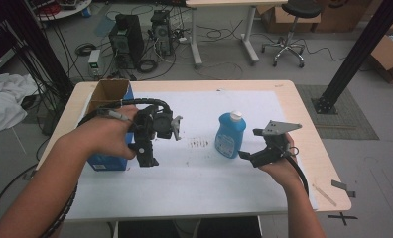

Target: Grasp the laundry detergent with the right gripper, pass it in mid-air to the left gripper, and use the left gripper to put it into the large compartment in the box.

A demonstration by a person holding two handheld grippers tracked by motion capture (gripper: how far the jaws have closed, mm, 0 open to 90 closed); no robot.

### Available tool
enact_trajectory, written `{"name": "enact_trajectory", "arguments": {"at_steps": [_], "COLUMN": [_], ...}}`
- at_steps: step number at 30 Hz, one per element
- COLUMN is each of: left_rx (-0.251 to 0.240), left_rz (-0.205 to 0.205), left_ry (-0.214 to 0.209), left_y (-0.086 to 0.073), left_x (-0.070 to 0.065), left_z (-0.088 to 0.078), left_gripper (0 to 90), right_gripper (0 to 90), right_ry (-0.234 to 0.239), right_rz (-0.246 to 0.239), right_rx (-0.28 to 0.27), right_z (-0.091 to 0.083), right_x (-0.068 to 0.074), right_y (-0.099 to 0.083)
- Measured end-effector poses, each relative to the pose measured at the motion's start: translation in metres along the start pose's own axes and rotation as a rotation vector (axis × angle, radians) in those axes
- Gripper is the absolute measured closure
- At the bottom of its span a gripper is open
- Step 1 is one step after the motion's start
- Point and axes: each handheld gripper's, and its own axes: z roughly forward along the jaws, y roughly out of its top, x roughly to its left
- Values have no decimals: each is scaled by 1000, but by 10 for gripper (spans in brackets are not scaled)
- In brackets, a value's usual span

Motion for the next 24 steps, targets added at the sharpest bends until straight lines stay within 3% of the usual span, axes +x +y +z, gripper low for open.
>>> {"name": "enact_trajectory", "arguments": {"at_steps": [24], "left_rx": [7], "left_rz": [-9], "left_ry": [-8], "left_y": [0], "left_x": [0], "left_z": [5], "left_gripper": [1], "right_gripper": [0], "right_ry": [-22], "right_rz": [69], "right_rx": [-108], "right_z": [44], "right_x": [1], "right_y": [-15]}}
